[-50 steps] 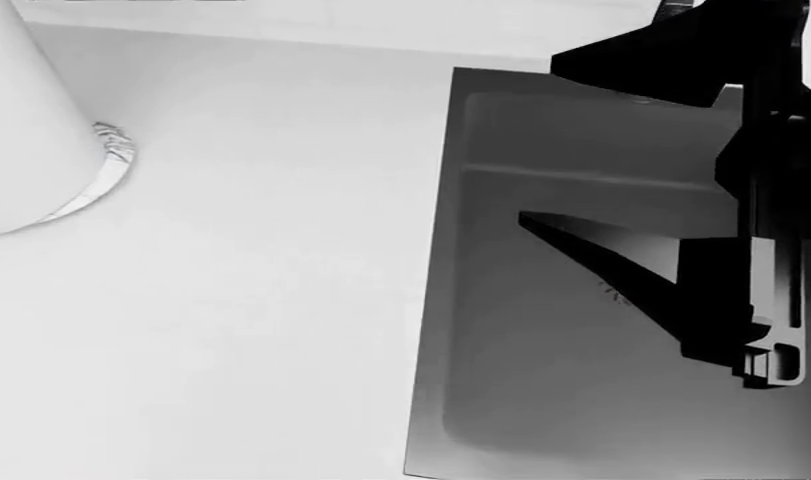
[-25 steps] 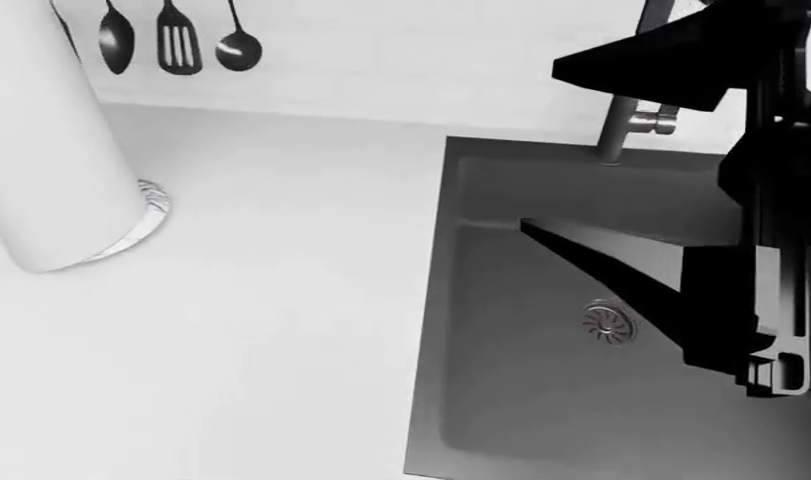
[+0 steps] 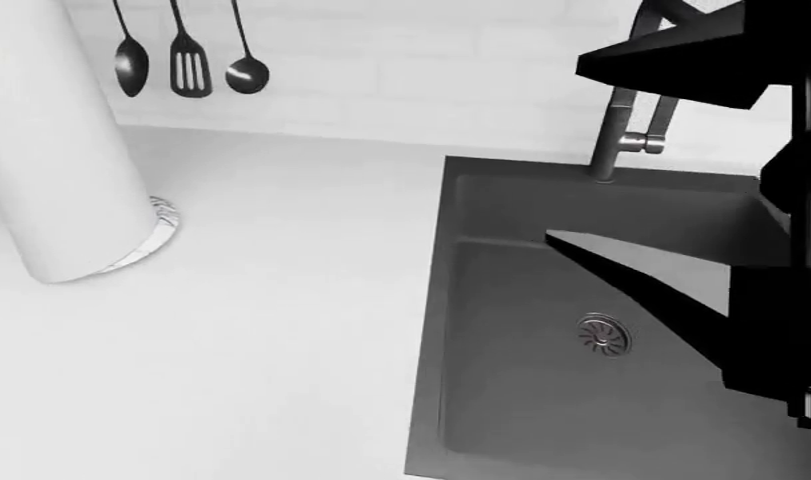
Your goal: Pick the pear, onion from the counter and place them in the cabinet. Then close the cabinet.
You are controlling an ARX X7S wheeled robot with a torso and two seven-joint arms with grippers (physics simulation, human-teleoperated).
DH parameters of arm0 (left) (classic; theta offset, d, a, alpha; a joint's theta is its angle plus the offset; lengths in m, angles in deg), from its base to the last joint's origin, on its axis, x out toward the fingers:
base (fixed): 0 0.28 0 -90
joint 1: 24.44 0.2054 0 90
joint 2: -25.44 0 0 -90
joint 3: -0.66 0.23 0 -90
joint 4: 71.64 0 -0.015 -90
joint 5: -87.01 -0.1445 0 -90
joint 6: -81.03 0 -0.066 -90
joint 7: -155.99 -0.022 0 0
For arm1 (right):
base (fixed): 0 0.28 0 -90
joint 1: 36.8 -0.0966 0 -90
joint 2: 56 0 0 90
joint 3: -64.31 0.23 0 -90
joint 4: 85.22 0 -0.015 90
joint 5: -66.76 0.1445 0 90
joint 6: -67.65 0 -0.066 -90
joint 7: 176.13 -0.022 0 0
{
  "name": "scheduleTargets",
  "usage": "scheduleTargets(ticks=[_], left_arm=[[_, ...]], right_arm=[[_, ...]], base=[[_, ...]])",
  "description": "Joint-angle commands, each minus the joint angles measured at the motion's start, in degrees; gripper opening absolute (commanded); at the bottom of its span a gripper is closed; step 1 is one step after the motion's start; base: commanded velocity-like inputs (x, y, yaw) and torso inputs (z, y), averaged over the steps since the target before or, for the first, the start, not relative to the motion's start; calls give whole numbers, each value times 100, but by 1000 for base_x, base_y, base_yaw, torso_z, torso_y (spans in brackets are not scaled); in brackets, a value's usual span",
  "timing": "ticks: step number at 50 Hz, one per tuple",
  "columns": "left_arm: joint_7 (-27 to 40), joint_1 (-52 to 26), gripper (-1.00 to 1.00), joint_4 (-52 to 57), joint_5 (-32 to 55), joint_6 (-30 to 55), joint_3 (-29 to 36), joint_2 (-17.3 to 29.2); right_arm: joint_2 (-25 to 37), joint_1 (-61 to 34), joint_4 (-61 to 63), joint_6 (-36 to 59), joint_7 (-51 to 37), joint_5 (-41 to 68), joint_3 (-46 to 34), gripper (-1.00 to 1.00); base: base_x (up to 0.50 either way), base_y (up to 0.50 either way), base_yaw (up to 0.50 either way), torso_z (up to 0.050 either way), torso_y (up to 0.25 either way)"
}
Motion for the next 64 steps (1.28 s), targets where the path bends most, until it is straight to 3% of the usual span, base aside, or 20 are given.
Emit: scheduleTargets(ticks=[1,15,23,28,31,40,49,64], left_arm=[[-774,255,100,-758,-227,1213,213,-372],[-3273,376,100,-754,-780,1231,1019,-371],[-4222,603,100,-579,-182,1295,2782,-371],[-4227,670,100,-584,1251,1057,4522,-361],[-4188,784,100,-690,1316,1043,4823,-371],[-3678,1209,100,-752,826,1151,4519,-367],[-3495,1457,100,-754,-2,1299,3489,-300],[-3751,1606,100,-751,-1437,1385,2235,-351]], right_arm=[[314,262,195,-216,-188,193,169,100],[398,184,161,-134,-225,248,223,100],[362,3,83,67,-280,241,178,100],[320,-120,17,207,-291,174,121,100],[345,-107,8,224,-299,143,113,100],[327,617,-98,-254,-259,-328,-35,100],[87,1019,-594,-689,-58,-737,-140,100],[-39,1073,-891,-629,134,-1030,-352,100]], base=[[1,-4,-5,0,0],[0,0,0,0,0],[0,0,0,0,0],[0,0,0,0,0],[0,0,0,0,0],[0,0,0,0,0],[0,0,0,0,0],[0,0,0,0,0]])
